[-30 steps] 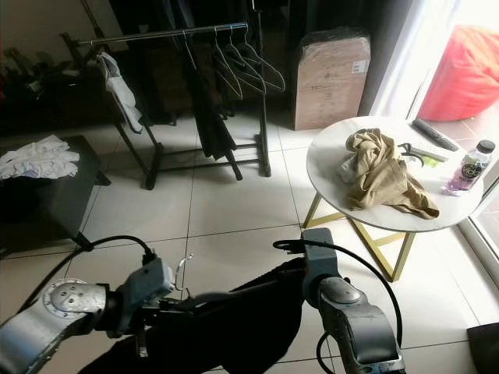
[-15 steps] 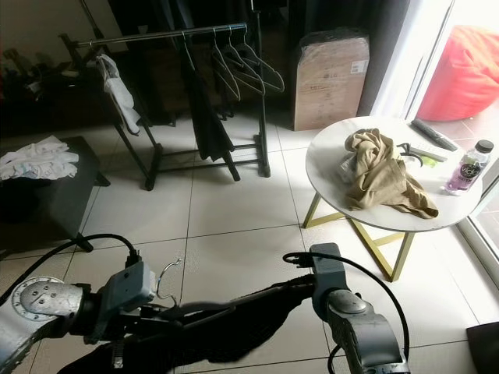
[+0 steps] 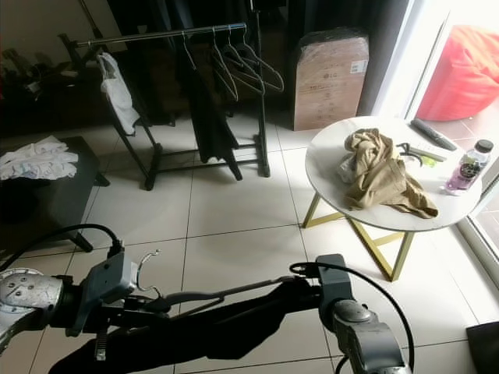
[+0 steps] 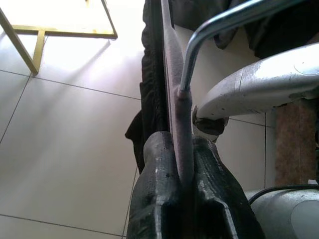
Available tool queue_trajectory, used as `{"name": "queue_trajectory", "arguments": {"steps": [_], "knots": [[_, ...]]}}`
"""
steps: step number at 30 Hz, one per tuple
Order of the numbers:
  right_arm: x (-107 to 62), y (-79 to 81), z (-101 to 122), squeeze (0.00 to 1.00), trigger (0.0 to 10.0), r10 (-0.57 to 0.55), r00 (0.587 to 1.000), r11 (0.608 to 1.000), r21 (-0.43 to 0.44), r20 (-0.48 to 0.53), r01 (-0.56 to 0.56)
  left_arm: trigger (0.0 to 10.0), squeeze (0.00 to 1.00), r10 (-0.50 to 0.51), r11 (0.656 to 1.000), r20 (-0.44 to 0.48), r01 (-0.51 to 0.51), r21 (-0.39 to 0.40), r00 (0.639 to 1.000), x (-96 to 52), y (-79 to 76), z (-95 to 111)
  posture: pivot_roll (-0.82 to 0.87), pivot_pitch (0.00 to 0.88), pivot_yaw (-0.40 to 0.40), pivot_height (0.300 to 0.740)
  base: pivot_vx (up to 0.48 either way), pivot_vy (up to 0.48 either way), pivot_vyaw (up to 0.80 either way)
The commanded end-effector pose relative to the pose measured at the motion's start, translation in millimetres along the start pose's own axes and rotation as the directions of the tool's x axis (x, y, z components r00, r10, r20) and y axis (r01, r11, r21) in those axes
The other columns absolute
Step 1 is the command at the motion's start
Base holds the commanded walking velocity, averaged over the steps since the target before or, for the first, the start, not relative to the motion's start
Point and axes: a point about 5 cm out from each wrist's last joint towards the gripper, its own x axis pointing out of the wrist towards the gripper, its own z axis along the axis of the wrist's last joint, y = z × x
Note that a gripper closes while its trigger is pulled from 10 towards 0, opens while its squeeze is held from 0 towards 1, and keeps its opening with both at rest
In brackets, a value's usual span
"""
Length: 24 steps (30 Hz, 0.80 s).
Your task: Hang hanger
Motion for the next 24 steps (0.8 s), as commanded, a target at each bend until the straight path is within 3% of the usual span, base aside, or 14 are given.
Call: {"name": "queue_trajectory", "arguments": {"steps": [1,5,12,17,20,24], "knots": [[-0.8,-37.7,-11.8,0.00,0.0,-0.173,0.984,0.984,0.026,-0.039,0.174,10.0,0.00,0.075,0.997,-0.087,-0.076,-0.008,0.993,-19.5,8.8,-8.4,-0.11,0.153,0.060,0.740,0.000,0.000,0.00],[1.2,-40.8,-15.4,0.00,0.0,-0.179,0.982,0.981,0.066,-0.051,0.182,10.0,0.00,0.100,0.995,-0.082,-0.101,-0.018,0.992,-20.3,11.7,-8.1,-0.11,0.153,0.060,0.740,0.000,0.000,0.00],[4.7,-48.5,-29.1,0.00,0.0,-0.193,0.977,0.968,0.145,-0.095,0.205,10.0,0.00,0.028,1.000,-0.038,-0.028,-0.012,0.999,-25.0,4.6,-2.3,-0.10,0.153,0.061,0.740,0.000,0.000,0.00],[7.2,-50.7,-34.3,0.00,0.0,-0.188,0.975,0.935,0.281,-0.117,0.214,10.0,0.00,0.016,1.000,-0.075,-0.017,-0.015,0.997,-25.8,2.3,-6.6,-0.10,0.153,0.060,0.740,0.000,0.000,0.00],[7.7,-52.0,-34.2,0.00,0.0,-0.189,0.975,0.934,0.285,-0.115,0.215,10.0,0.00,0.037,0.999,-0.065,-0.038,-0.009,0.997,-25.4,4.0,-5.8,-0.10,0.153,0.060,0.740,0.000,0.000,0.00],[9.3,-36.5,-27.4,0.00,0.0,-0.077,0.995,0.949,0.301,-0.060,0.091,10.0,0.00,0.139,0.990,0.051,-0.139,-0.017,0.989,-20.2,15.4,3.9,-0.10,0.152,0.060,0.740,0.000,0.000,0.00]]}}
